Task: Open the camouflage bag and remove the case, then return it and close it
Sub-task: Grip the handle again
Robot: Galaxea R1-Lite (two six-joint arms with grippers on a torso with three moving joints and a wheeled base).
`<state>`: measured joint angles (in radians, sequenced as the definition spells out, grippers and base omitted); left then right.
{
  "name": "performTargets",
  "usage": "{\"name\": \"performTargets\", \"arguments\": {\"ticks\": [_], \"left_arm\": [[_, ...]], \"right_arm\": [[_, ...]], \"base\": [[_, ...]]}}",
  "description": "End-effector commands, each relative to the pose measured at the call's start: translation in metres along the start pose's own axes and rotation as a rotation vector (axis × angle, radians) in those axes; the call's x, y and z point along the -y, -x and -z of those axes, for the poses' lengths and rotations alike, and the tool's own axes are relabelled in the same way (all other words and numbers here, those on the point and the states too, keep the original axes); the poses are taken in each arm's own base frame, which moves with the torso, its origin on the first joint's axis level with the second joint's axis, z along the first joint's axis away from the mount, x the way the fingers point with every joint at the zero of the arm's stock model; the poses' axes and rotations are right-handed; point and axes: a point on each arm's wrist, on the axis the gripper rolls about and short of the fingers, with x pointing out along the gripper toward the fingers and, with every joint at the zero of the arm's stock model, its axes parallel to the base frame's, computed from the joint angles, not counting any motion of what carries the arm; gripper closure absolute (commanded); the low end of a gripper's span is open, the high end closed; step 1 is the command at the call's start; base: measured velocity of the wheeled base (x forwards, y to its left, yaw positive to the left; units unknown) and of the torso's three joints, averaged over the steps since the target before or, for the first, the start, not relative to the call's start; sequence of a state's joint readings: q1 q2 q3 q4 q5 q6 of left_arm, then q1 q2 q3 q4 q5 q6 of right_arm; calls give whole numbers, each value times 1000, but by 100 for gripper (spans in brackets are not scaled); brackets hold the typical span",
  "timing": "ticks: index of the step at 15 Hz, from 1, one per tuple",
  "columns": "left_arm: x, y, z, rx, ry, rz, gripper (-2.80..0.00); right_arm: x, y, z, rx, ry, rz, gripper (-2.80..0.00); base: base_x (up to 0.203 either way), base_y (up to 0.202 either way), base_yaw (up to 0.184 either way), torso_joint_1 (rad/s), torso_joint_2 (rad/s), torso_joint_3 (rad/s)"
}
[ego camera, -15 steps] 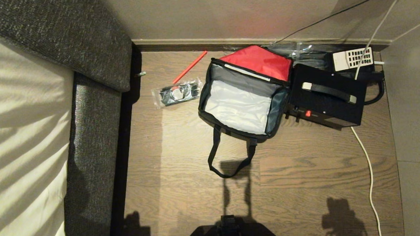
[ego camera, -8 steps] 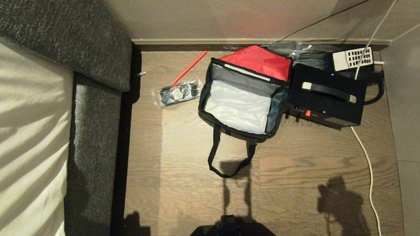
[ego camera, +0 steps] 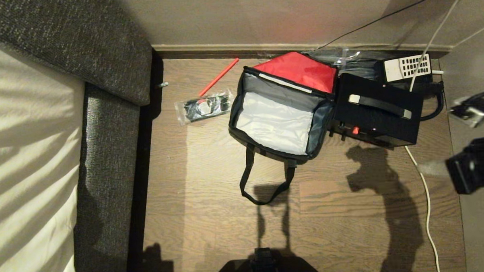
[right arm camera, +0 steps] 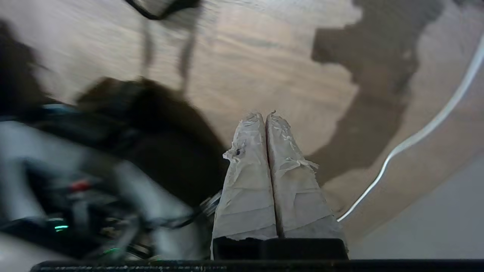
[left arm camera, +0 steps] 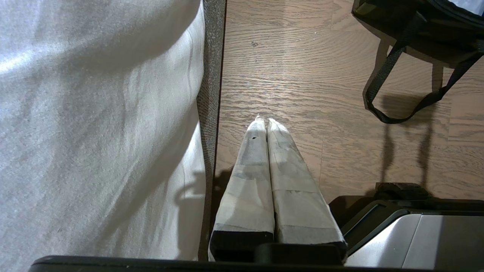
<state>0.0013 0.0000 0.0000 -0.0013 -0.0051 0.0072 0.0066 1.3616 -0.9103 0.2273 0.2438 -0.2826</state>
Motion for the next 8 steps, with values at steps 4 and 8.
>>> {"name": "performTargets", "arguments": {"ticks": [4, 8], "left_arm": [[0, 0, 0, -1, 0, -1, 0], [0, 0, 0, 2, 0, -1, 0]], "right_arm": [[49, -137, -16, 88, 206, 71, 0], [75, -129, -22, 127, 543, 205, 0]], "base": [[0, 0, 0, 0, 0, 0], [0, 0, 0, 0, 0, 0]]}}
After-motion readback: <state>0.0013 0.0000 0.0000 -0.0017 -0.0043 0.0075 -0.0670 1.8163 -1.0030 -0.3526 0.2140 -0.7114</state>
